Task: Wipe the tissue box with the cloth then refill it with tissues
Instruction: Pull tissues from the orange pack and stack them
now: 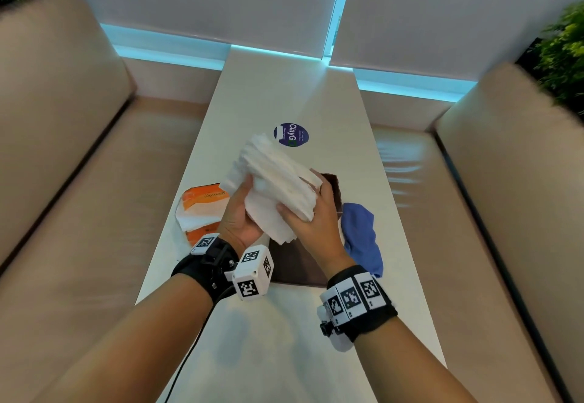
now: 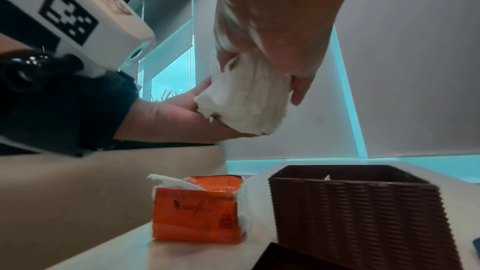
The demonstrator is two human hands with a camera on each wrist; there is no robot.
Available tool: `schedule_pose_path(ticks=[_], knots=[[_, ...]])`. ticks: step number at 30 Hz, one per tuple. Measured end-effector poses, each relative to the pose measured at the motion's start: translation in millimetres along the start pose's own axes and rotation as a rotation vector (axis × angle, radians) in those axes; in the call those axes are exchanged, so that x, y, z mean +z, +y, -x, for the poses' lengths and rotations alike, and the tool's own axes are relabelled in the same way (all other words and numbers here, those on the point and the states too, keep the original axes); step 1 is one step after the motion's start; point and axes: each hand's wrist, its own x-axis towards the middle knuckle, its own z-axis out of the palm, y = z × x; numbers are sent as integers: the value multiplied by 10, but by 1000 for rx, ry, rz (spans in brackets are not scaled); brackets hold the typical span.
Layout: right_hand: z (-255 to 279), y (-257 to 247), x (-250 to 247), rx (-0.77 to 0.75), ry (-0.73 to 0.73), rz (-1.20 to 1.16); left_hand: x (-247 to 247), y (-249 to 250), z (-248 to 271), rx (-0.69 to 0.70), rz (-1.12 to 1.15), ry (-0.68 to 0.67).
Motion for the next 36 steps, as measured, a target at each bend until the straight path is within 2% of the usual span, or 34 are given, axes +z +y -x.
schedule_pose_path(ticks=[3,5,8,10,12,15,18,24,28,31,34,36], knots=[[3,32,37,-151,-54,266,-14,-34,25,-30,41,20],[-16,43,38,-194,42,400,-7,-48,51,-29,76,29],[-85,-43,-12,-147,216,442,-43,-71,62,-1,65,53],[-110,-94,-25,-265,245,592,-63,-89,65,4,69,53],[-129,-97,12,-335,173,770,-62,-100,68,-1,71,44],[-132,-56,91,-213,98,865,-73,-126,57,-4,63,43],[-89,-53,147,-145,93,926,-83,-153,54,1,65,38],[-43,-141,210,-177,91,1085,-154,-176,56,7,70,57],[-29,-177,233,-208,59,1077,-164,-196,49,-1,84,66],[-19,-217,269,-179,-55,1049,-174,-205,51,-4,90,69],[-52,-321,222,-57,-228,939,-181,-203,74,-13,102,69],[-99,-355,165,-35,-291,929,-174,-196,100,-6,103,63]])
